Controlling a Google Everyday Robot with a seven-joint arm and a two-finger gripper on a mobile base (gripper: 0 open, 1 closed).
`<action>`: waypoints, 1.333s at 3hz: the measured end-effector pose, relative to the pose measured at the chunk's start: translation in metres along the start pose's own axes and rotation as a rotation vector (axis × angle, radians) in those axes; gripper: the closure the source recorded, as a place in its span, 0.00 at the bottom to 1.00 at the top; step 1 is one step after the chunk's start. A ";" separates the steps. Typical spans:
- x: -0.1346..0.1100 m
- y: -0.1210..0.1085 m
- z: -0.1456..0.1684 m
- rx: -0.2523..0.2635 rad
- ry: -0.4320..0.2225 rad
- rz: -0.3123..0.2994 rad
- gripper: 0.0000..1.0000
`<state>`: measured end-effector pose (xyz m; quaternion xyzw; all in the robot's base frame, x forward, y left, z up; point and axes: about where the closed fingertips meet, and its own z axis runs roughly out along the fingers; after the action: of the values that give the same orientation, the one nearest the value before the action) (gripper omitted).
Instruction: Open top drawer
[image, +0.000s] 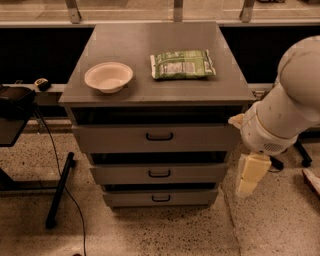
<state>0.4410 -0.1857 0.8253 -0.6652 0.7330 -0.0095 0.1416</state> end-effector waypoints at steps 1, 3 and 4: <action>-0.008 -0.054 0.055 0.132 -0.037 -0.080 0.00; -0.037 -0.127 0.100 0.261 -0.099 -0.203 0.00; -0.021 -0.149 0.166 0.175 -0.156 -0.176 0.00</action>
Offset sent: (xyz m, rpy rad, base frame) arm 0.1724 0.0565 -0.0530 -0.0063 -0.4388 0.2140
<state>0.6244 -0.1539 0.7006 -0.7109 0.6549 -0.0340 0.2542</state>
